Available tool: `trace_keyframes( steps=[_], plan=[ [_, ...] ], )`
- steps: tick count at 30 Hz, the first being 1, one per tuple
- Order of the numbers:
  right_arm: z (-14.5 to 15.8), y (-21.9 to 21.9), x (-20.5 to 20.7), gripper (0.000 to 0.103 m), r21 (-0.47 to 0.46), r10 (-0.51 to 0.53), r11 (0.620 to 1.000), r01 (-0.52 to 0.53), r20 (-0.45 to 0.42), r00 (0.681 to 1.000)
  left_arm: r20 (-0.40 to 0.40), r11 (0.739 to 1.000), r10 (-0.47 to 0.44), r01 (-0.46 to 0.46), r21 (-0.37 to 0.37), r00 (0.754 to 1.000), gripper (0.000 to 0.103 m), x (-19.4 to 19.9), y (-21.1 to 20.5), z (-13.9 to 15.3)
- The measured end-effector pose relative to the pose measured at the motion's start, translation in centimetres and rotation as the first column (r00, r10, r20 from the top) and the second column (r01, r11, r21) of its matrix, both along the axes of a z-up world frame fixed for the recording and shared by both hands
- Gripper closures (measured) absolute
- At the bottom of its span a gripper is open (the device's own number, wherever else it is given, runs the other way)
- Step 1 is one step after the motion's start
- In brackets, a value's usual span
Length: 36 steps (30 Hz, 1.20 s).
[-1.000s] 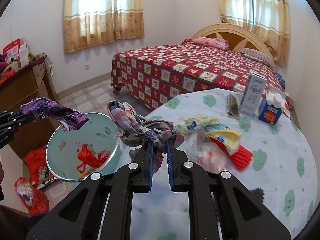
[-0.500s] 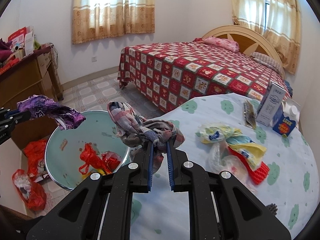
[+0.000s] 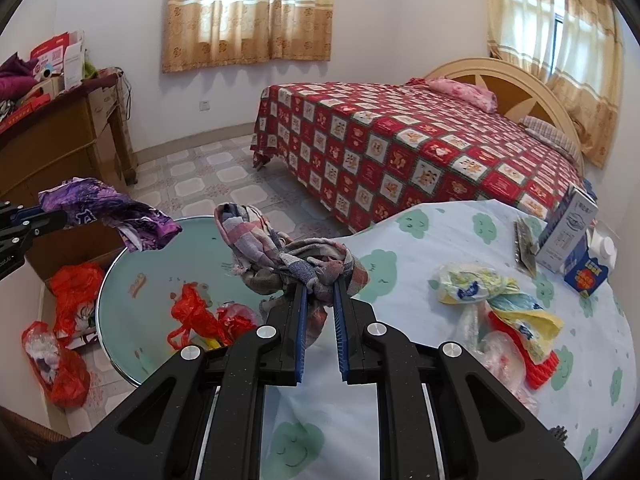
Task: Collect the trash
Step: 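Carry the purple wrapper with the left tool while the right tool carries the cloth over the bin, then open both tools to drop the purple wrapper and cloth into the bin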
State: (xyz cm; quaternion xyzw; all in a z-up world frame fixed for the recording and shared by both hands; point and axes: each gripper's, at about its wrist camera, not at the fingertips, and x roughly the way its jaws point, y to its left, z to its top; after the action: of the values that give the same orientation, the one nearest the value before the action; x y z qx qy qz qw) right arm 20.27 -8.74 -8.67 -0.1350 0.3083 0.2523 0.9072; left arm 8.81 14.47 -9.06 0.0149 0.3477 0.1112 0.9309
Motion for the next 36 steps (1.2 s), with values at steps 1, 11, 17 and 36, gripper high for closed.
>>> trace_keyframes(
  steps=[1,11,17,36],
  plan=[
    [0.0,0.1,0.0,0.090,-0.002,0.002,1.000,-0.002,0.000,1.000,0.000,1.000,0.000,0.000,0.000,1.000,0.088,0.0,0.1,0.0],
    [-0.1,1.2,-0.2,0.090,-0.012,0.026,1.000,-0.026,0.000,1.000,-0.005,1.000,0.003,-0.003,-0.001,1.000,0.088,0.1,0.3,-0.3],
    [-0.1,1.3,-0.2,0.090,-0.012,0.028,1.000,-0.028,0.000,1.000,-0.005,1.000,0.001,-0.001,-0.001,1.000,0.088,0.1,0.3,-0.4],
    [-0.2,2.1,-0.6,0.070,0.010,0.059,0.998,-0.059,-0.014,0.998,0.000,0.999,-0.037,0.037,-0.006,0.999,0.072,0.0,-1.2,-0.5]
  ],
)
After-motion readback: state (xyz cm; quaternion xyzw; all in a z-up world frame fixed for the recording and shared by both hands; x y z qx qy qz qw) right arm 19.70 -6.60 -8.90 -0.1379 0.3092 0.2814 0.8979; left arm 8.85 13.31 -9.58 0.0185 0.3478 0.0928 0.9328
